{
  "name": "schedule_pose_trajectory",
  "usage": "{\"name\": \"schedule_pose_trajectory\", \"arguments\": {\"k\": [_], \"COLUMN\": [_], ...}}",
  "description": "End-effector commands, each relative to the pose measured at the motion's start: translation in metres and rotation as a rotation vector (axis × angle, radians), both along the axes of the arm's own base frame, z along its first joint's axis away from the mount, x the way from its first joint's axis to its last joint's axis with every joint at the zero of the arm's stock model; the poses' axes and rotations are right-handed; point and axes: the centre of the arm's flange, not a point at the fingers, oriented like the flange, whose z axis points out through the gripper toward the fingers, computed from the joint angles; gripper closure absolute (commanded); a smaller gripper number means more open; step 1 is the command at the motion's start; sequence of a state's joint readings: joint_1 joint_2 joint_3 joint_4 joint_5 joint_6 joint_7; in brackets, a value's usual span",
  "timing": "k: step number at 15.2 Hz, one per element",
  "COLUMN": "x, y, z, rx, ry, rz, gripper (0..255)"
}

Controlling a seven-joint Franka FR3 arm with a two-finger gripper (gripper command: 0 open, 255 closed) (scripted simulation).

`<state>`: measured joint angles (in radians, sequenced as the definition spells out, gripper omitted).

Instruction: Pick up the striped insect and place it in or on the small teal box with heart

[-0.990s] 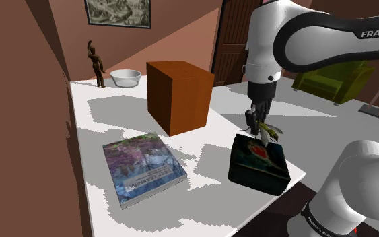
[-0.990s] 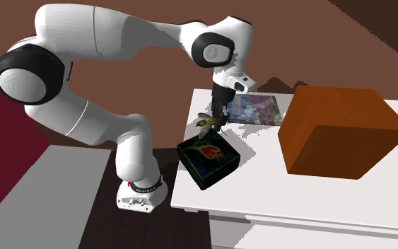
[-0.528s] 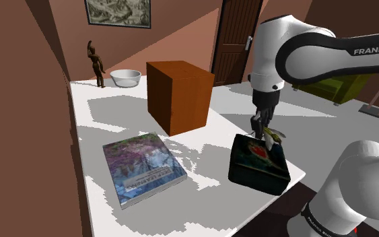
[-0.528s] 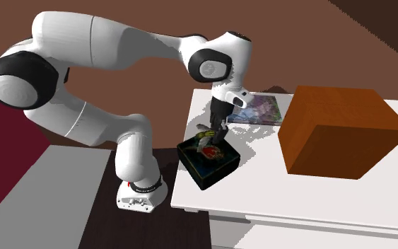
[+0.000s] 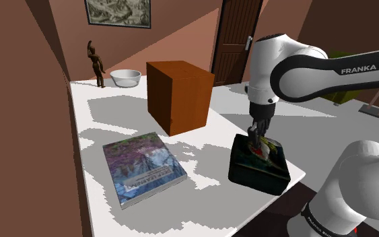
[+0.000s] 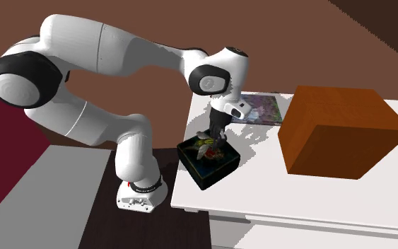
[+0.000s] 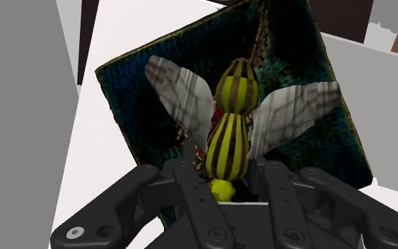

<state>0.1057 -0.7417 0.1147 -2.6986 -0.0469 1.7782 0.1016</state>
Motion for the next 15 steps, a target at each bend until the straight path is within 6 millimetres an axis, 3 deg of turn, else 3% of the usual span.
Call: {"name": "schedule_pose_trajectory", "arguments": {"k": [1,7,8,13,15], "x": [0.0,0.0,0.0,0.0,0.004], "y": [0.001,0.001,0.001,0.001,0.005], "z": [-0.003,-0.003,-0.003,-0.003,0.023], "rx": [0.0,0.0,0.0,0.0,0.0], "ry": [-0.001,-0.001,-0.001,-0.001,-0.001], "rz": [0.0,0.0,0.0,0.0,0.0], "gripper": [255,255,0,0,0]}}
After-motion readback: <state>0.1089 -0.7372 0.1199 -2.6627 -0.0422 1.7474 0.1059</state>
